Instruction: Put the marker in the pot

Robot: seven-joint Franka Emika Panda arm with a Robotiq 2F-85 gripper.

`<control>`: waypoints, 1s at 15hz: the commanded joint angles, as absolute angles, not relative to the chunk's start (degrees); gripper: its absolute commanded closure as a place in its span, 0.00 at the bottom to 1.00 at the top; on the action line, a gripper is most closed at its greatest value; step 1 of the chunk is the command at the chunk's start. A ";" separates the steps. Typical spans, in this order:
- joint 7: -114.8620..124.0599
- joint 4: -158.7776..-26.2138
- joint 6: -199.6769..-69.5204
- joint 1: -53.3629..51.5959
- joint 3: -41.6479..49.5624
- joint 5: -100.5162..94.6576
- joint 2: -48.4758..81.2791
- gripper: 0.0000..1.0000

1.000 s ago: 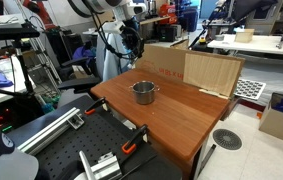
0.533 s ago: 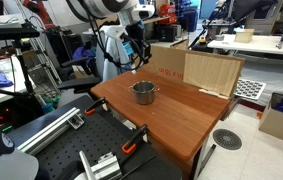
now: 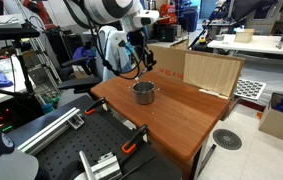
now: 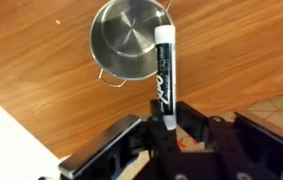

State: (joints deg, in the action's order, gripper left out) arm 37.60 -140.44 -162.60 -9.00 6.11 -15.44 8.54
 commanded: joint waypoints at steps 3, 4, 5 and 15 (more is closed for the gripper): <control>42.78 -141.37 -163.01 -9.30 8.80 -20.07 8.46 0.94; 42.71 -141.24 -162.78 -9.29 8.97 -20.25 8.96 0.94; 43.01 -141.43 -162.72 -9.46 9.19 -20.66 9.12 0.94; 42.18 -138.05 -158.82 -11.64 10.34 -18.80 16.44 0.52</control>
State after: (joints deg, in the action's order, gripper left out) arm 41.59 -140.12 -161.73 -9.76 8.97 -19.01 14.81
